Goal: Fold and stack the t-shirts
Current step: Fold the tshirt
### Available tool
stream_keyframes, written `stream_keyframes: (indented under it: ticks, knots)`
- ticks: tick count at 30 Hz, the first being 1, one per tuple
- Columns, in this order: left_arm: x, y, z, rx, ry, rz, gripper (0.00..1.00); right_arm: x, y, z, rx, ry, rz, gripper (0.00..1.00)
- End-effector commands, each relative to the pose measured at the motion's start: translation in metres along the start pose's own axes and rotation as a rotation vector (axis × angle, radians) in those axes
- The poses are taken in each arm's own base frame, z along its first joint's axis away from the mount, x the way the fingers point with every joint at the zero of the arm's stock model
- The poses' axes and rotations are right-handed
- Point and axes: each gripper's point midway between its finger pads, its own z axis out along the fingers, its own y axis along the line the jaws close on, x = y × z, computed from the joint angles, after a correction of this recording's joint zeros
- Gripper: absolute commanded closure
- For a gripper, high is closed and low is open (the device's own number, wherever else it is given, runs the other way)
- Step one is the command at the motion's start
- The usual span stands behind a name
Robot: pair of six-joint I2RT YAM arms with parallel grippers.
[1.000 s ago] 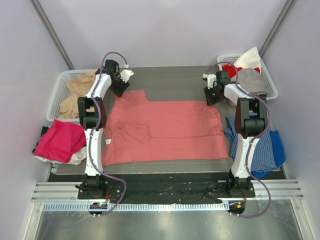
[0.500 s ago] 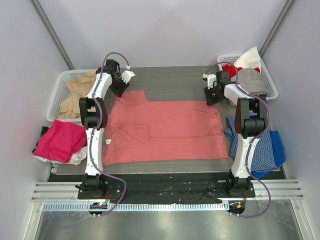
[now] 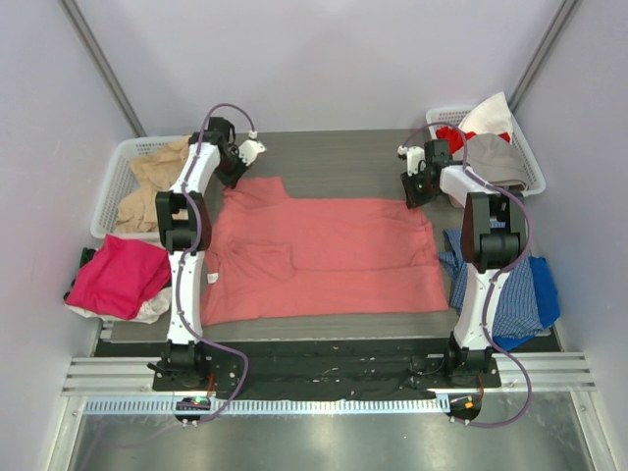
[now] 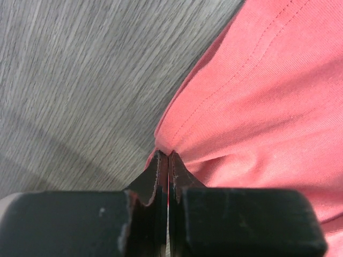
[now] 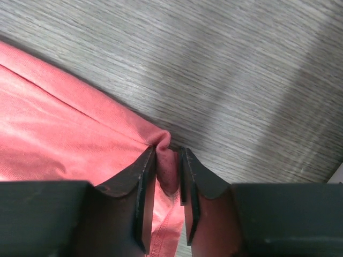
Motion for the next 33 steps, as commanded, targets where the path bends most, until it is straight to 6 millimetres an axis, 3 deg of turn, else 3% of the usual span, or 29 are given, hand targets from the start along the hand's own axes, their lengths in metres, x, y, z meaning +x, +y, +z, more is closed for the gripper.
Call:
stream_keyframes:
  ticks: [1, 4, 13, 17, 27, 33]
  knots:
    - [0.025, -0.016, 0.020, 0.048, 0.068, -0.045, 1.00, 0.007, -0.001, -0.014, 0.015, 0.029, 0.005, 0.78]
    - [0.007, -0.007, 0.013, -0.014, 0.015, -0.050, 1.00, 0.003, -0.005, -0.016, 0.036, 0.024, 0.012, 0.99]
    - [-0.046, 0.005, -0.022, -0.138, -0.133, -0.059, 1.00, -0.004, -0.008, -0.027, 0.065, 0.002, 0.012, 0.99]
    - [-0.060, 0.010, -0.038, -0.177, -0.185, -0.073, 1.00, -0.010, -0.010, -0.033, 0.075, -0.015, 0.012, 0.99]
    - [-0.079, 0.025, -0.091, -0.292, -0.267, -0.082, 1.00, -0.031, -0.012, -0.054, 0.114, -0.068, -0.004, 0.99]
    - [-0.079, 0.019, -0.111, -0.291, -0.273, -0.064, 1.00, -0.033, -0.009, -0.070, 0.122, -0.078, -0.019, 0.99]
